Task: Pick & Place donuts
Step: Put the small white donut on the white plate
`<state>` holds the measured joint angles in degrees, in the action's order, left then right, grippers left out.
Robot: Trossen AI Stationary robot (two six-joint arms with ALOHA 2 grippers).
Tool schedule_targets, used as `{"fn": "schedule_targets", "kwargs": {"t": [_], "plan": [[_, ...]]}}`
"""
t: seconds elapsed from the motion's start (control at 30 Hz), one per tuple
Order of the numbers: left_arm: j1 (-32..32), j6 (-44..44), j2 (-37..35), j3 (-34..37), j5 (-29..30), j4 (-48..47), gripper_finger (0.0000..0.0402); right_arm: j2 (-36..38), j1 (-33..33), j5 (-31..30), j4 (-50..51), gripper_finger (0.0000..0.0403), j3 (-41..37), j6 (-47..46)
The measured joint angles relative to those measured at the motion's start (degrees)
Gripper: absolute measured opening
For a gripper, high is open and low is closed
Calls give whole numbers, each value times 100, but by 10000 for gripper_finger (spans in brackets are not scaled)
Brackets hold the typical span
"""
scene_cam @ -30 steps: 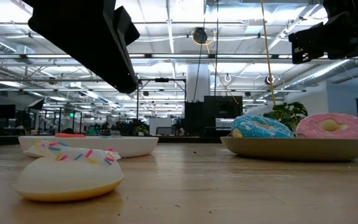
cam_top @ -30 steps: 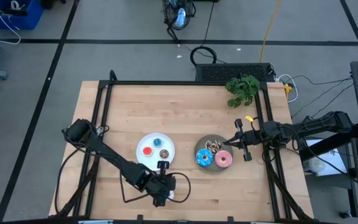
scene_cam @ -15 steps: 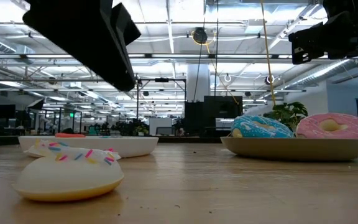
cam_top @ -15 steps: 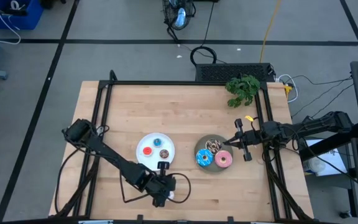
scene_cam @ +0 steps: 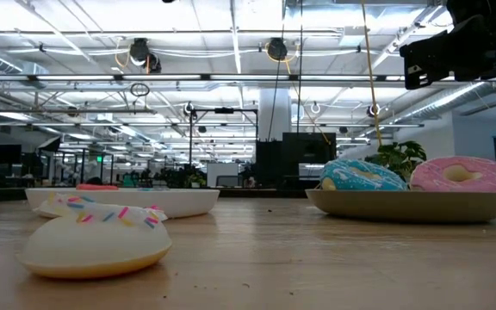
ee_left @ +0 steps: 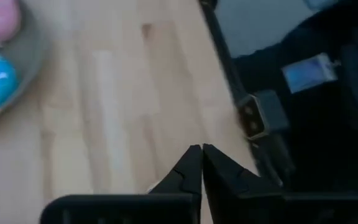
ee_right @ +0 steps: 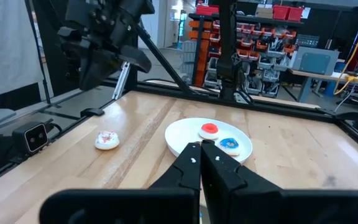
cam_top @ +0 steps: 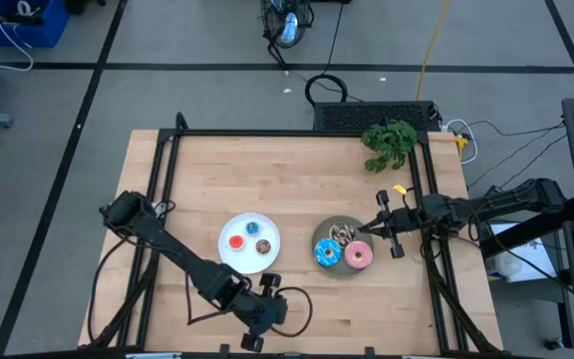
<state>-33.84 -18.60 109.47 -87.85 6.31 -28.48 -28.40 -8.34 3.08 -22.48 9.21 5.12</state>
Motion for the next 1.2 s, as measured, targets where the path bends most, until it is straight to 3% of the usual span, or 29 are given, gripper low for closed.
{"fn": "schedule_targets", "kwargs": {"t": [0.23,0.43,0.67,0.83,1.0,1.2], "plan": [[14,-215,0,-46,315,-371,79,-1,0,1,2,0,0,-100],[-110,176,2,-46,179,-554,185,-2,0,1,2,0,0,-146],[-43,-616,9,-46,78,-656,291,-2,-2,1,4,0,0,-146],[11,-637,313,-46,-247,-577,321,-2,-1,0,-3,0,0,-141],[11,-153,734,-42,-334,-550,330,-2,0,1,-2,0,0,-139],[76,-237,934,-44,-351,-616,336,0,-2,-1,-2,0,0,-126]]}}
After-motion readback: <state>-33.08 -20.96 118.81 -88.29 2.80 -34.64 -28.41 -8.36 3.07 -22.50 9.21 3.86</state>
